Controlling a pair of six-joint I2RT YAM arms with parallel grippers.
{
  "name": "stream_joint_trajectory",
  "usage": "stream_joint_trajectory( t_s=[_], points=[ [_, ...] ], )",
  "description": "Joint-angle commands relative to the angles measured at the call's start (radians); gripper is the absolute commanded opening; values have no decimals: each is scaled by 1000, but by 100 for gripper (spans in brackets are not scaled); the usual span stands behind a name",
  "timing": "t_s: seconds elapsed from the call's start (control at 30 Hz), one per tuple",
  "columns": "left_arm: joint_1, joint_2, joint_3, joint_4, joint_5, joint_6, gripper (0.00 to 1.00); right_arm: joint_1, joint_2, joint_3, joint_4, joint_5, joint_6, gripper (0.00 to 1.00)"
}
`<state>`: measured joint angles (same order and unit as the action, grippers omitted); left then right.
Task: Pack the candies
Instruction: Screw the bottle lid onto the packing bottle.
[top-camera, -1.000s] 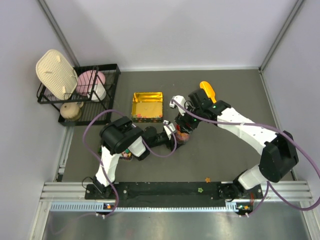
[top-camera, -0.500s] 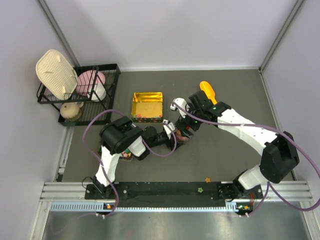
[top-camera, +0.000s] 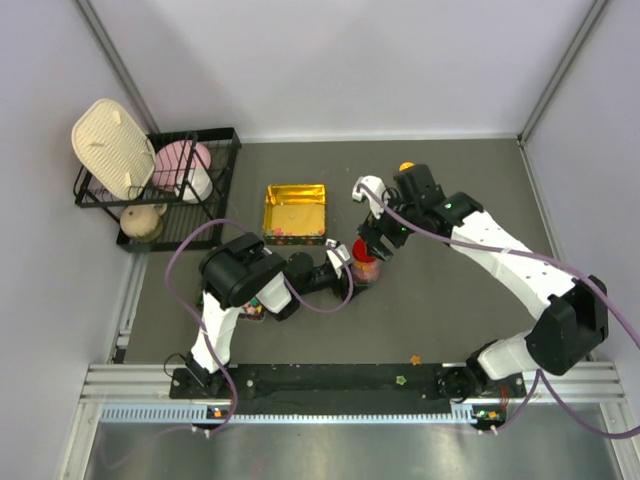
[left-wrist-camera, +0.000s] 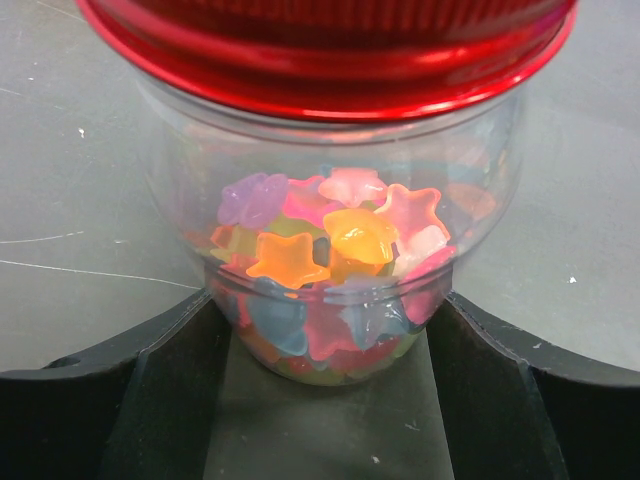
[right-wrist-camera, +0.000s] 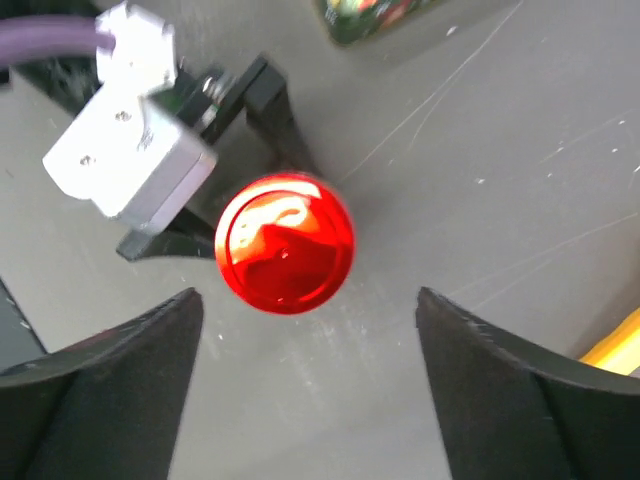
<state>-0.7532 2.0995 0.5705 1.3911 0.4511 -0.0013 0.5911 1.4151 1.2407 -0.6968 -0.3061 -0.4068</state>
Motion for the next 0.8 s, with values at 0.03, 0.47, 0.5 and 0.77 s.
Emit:
stream_joint_trajectory(
  t_s=[0.03, 0.47, 0.5, 0.77],
  points=[
    [2, 21, 5, 307, 12, -29, 34, -53, 80, 118, 3, -148, 43, 69],
    [2, 19, -1, 309, 18, -25, 31, -76, 214, 172, -13, -246, 46, 43],
    [2, 19, -3, 309, 20, -25, 31, -77, 219, 171, -13, -246, 45, 42],
    [2, 17, -3, 309, 17, -26, 31, -91, 200, 132, -18, -249, 40, 18]
  ],
)
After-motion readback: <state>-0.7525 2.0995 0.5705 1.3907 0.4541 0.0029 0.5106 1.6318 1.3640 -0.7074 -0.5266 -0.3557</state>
